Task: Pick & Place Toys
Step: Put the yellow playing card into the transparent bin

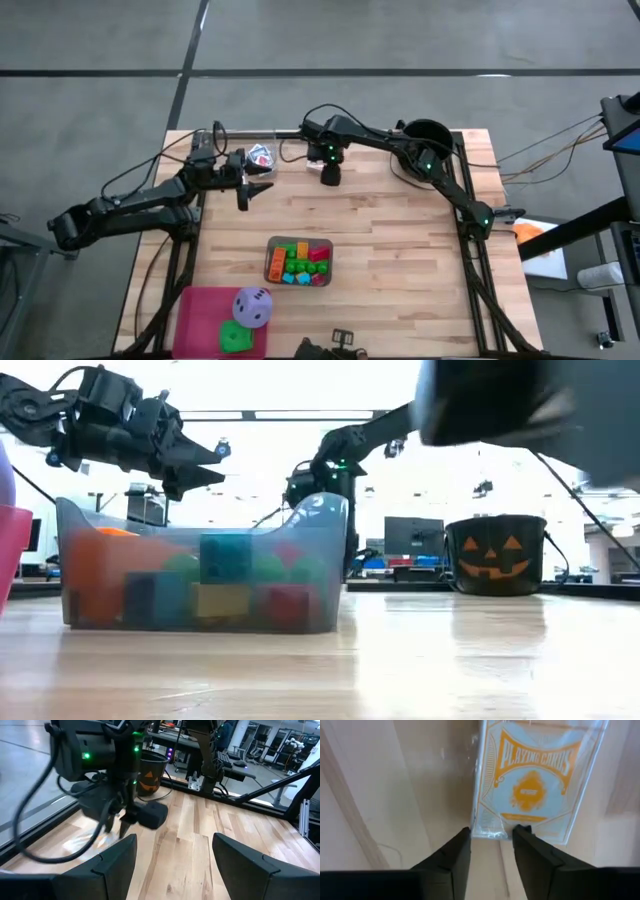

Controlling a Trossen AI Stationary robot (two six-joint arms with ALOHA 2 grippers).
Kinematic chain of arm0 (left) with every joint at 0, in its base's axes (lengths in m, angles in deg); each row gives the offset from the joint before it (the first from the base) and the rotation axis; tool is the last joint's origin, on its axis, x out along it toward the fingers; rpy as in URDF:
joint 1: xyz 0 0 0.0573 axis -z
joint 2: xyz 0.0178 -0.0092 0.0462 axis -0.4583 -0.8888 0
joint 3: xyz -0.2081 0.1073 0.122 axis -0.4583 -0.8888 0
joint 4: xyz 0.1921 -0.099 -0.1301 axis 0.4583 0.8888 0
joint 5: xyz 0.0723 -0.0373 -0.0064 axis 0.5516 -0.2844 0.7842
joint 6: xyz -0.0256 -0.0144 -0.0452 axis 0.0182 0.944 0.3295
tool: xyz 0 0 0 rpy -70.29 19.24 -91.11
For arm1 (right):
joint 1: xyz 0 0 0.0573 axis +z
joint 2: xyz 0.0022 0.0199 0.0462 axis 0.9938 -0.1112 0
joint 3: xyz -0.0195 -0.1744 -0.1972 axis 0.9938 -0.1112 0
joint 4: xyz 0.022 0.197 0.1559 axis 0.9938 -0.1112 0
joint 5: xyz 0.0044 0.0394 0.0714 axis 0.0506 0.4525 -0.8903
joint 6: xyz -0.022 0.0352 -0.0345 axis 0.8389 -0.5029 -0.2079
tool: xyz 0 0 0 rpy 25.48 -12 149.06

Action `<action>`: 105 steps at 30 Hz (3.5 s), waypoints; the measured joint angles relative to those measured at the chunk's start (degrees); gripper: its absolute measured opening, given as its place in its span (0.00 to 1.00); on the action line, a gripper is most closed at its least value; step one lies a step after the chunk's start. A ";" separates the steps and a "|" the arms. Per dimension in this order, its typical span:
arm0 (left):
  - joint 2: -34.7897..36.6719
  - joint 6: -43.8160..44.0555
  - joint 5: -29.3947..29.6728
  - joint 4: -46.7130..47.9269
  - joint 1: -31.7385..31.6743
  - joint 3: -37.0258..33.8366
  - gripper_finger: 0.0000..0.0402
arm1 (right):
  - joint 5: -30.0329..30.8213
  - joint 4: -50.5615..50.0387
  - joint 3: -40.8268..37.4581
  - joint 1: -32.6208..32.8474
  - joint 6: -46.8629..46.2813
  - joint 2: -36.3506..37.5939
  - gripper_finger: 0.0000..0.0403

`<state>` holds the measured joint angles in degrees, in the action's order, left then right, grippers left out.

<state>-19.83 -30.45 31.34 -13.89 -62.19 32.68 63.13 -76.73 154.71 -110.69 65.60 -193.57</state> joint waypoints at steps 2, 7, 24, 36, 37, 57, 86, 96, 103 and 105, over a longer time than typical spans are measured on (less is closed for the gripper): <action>0.00 -0.02 0.00 0.25 0.00 0.00 0.66 | 0.94 -2.59 -0.14 -0.18 0.62 0.25 0.33; 0.00 -0.02 0.00 0.35 0.00 -0.08 0.66 | 1.42 -3.14 -0.44 -0.17 1.27 1.73 0.26; 0.00 -0.27 0.00 -0.15 0.11 -0.74 0.66 | -18.75 12.54 -2.64 1.34 7.68 11.69 0.04; -0.07 -1.29 0.00 -1.07 1.28 -0.74 0.66 | -37.65 85.44 -38.23 4.18 -4.19 27.75 0.04; -0.07 -1.40 -0.02 -1.06 1.43 -0.74 0.66 | -37.56 89.83 -41.84 4.18 -4.97 28.70 0.04; -0.13 -1.29 0.00 -1.04 2.86 -0.76 0.66 | -15.82 72.34 -66.88 0.83 -2.78 42.50 0.30; -0.20 -1.55 0.20 -0.12 2.99 -0.76 0.66 | 1.49 40.15 -36.44 -0.39 7.67 20.22 0.98; -0.20 -1.53 0.20 -0.10 3.02 -0.76 0.66 | 2.77 37.78 -32.68 -1.67 8.72 15.89 0.99; -0.26 -1.53 0.20 -0.10 3.17 -0.76 0.66 | -1.50 34.64 -32.09 -2.28 10.81 15.22 0.99; -0.26 -1.53 0.20 -0.10 3.17 -0.76 0.66 | -1.80 33.36 -32.11 -2.29 11.37 15.22 0.98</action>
<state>-20.09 -31.98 31.53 -14.00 -59.02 31.91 61.33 -43.37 122.60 -112.98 76.97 -178.35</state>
